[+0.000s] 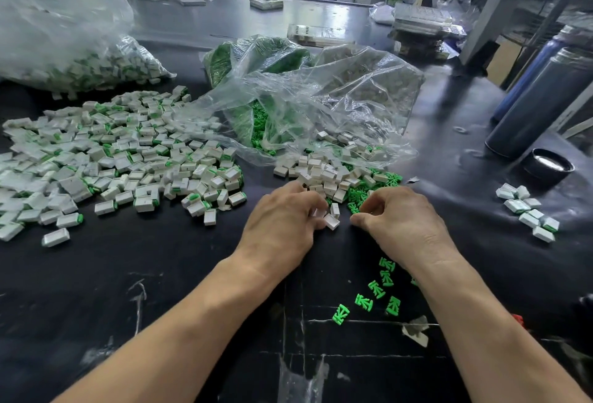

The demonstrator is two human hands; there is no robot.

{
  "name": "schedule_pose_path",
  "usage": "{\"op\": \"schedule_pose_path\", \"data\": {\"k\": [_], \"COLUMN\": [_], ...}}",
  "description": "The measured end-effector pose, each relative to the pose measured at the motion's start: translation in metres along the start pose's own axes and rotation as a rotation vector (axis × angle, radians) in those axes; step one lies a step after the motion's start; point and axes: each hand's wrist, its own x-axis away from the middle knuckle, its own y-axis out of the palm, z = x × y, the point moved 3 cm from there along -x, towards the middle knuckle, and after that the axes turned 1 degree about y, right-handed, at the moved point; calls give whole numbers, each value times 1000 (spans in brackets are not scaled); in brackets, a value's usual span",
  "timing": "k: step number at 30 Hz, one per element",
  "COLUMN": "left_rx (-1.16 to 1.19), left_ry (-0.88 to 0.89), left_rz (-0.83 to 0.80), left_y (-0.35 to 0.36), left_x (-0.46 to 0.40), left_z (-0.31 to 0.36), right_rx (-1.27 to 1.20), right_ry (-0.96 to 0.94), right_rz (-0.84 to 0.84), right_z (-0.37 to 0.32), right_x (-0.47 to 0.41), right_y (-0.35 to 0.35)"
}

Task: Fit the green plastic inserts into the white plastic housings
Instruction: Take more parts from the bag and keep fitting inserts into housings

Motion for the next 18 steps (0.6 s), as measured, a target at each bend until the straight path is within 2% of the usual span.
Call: {"op": "schedule_pose_path", "data": {"k": [6,9,13,15,18], "left_rx": [90,214,420,481,546], "left_ry": [-9,-40,-49,-19,-4], "left_rz": [47,82,132,152,160], "left_y": [-3,-4,-9,-13,-14], "left_x": [4,4,3,4,6], "left_z": [-6,-8,-8,-7,-5], "right_rx": [-25,-52,-467,-664,-823], "right_ry": [-57,-102,-174,-222,-293], "right_rz": [16,50,131,103,60], "right_z": [-8,-9,-6,-9,-15], "right_x": [8,9,7,8,10], "right_y": [2,4,2,3,7]}}
